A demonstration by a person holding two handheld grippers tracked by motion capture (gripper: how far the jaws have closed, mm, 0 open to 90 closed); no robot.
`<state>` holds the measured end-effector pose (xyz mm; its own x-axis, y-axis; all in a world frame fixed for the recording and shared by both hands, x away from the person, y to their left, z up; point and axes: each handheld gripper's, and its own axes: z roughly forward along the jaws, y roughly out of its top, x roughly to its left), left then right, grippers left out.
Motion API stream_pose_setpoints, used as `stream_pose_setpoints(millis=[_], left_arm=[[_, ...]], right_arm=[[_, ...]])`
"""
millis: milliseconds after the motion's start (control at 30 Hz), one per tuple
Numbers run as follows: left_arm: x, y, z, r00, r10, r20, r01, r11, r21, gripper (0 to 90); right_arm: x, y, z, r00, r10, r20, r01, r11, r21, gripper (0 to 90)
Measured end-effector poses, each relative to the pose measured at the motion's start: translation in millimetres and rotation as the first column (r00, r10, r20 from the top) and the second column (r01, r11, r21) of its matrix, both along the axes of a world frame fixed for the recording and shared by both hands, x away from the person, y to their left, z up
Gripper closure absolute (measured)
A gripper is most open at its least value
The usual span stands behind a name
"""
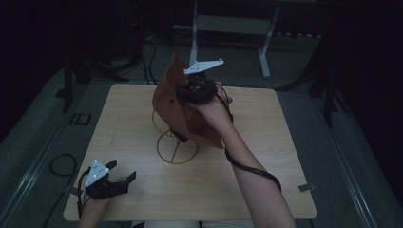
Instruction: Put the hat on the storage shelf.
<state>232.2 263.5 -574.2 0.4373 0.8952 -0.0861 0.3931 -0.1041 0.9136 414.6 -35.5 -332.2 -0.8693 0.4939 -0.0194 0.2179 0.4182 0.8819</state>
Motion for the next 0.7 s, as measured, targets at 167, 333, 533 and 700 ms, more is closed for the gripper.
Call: stream_pose_setpoints(millis=[167, 333, 533, 700], left_arm=[[0.8, -1.0, -2.0, 0.9999, -0.008, -0.01, 0.008, 1.0, 0.004, 10.3], [0.6, -0.4, -1.9, 1.0, 0.006, -0.004, -0.006, 1.0, 0.002, 9.2], [1.2, -2.0, -2.8, 1.0, 0.005, -0.006, -0.005, 1.0, -0.001, 9.1], [2.6, -1.5, -4.6, 0.9999, 0.0, -0.013, 0.0, 1.0, -0.001, 9.1]], right_arm=[[1.1, 8.9, -7.6, 0.9996, 0.025, -0.015, -0.025, 0.9997, -0.005, 48.7], [-5.4, 24.8, -20.8, 0.9981, 0.02, 0.058, -0.016, 0.9968, -0.079, 31.1], [-14.6, 34.7, -29.2, 0.989, 0.023, 0.146, -0.003, 0.9911, -0.133, 21.9], [-13.8, 25.5, -21.8, 0.9924, 0.036, 0.118, -0.025, 0.995, -0.097, 15.1]])
